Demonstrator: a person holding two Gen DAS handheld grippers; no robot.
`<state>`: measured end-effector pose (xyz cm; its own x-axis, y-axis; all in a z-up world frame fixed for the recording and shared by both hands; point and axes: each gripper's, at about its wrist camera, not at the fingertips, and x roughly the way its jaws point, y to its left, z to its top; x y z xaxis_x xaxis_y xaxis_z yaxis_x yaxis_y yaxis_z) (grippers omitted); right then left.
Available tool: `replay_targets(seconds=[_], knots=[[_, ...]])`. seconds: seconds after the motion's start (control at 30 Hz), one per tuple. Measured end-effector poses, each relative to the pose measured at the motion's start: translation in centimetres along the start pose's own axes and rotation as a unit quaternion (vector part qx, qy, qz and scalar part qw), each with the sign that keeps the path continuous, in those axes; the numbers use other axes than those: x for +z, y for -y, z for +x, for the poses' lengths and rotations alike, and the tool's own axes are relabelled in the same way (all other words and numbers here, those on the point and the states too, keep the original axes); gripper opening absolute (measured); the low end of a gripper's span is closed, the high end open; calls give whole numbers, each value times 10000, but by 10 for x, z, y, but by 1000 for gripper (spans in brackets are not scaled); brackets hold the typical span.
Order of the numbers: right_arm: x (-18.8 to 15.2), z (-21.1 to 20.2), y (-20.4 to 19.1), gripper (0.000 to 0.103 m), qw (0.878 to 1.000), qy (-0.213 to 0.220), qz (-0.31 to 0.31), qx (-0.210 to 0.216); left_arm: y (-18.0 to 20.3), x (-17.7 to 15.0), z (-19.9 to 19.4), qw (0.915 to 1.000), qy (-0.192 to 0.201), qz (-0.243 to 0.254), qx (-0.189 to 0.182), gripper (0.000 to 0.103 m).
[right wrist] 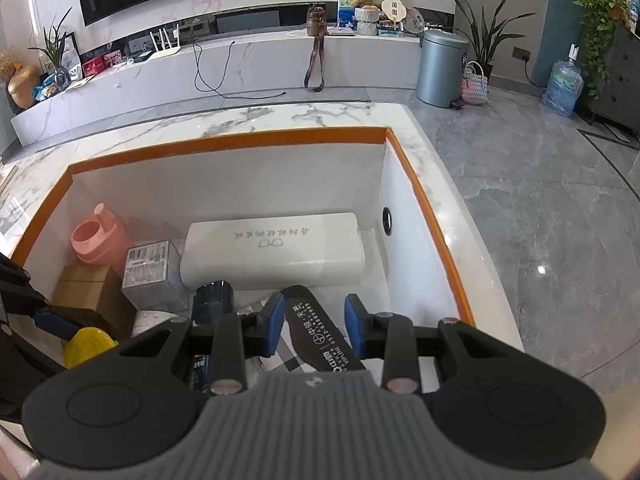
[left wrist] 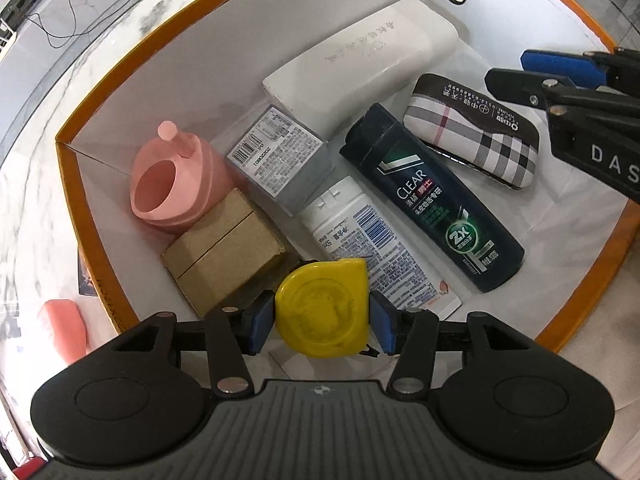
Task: Organize rigid objects
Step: 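Lower the tape measure with the left tool while the right releases the plaid pouch, then withdraw both tools from the box toward the pink bottle and illustrated box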
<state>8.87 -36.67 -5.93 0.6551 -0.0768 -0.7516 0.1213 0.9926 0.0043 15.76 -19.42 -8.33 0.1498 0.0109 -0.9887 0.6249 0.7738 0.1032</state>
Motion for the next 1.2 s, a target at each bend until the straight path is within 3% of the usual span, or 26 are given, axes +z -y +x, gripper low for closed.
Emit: replay_targets(seconds=[0.33,0.53,0.8,1.0,1.2], knots=[[-1,1,-2,34,10000,-21,-31,-41,-2,-7,-17,9994,280,-122,-169,64],[0,4,-3,34,9999,-85,-59,-64,-10,-21,-43,9946,842,-363,-481,64],[1,2,-5,35,9998,-139,-131,0,-33,-52,-83,9748,1922,-892,-692,64],[5,-8,-18,39,9987,-16,-487,161,-64,-75,-100,9597,2415,-1305,-603,64],[12,-21,-47,39,9939,211,-663,853,-96,-103,-107,9480,2697,-1626,-458,64]])
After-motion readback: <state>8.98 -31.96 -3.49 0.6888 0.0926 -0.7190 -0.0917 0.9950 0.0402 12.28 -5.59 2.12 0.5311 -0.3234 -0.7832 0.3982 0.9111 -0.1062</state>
